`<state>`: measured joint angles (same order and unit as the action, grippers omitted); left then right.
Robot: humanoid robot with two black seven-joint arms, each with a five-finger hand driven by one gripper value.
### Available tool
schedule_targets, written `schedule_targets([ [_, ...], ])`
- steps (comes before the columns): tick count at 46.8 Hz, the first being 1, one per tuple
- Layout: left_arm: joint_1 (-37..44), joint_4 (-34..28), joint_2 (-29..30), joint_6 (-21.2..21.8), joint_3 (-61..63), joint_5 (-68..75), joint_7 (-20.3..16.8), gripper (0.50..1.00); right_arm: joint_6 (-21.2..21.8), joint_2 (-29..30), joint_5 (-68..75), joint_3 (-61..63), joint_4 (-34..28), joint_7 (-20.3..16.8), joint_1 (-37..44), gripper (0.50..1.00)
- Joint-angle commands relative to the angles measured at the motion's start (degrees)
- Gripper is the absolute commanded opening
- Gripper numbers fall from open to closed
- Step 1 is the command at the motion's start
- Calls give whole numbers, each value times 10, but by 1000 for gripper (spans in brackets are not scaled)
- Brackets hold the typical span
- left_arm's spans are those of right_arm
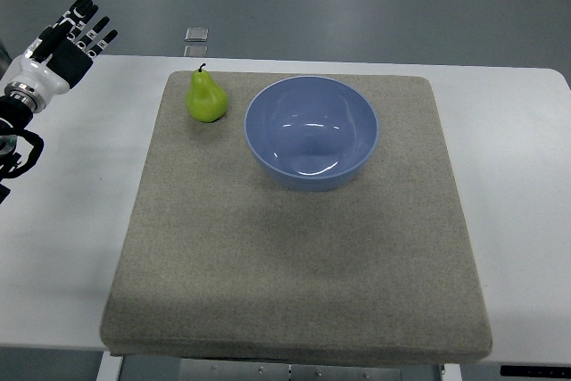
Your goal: Place pear in bowl with left hand
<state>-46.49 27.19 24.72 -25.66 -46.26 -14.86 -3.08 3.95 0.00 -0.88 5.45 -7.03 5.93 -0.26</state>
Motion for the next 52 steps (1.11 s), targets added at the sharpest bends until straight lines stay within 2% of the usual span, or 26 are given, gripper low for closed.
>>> schedule_targets([
  [1,0,1,0,0,1,1,-1,996,0,0,0,0,0,0,0,926],
  [15,-1,-4,7,13,8,4,-1,996,0,0,0,0,0,0,0,926],
  [23,0,-5,13,3,7,4,-5,996,0,0,0,0,0,0,0,926],
  [28,-2,-6,29,-23,12,25,-5,996,0,0,0,0,0,0,0,926],
  [33,-17,-6,33,-26,17,151,-19,994,0,0,0,0,0,0,0,926],
  [43,-48,9,47,-26,18,436,-83,996,0,0,0,0,0,0,0,926],
  [52,-83,69,81,-26,61,659,-90,994,0,0,0,0,0,0,0,926],
])
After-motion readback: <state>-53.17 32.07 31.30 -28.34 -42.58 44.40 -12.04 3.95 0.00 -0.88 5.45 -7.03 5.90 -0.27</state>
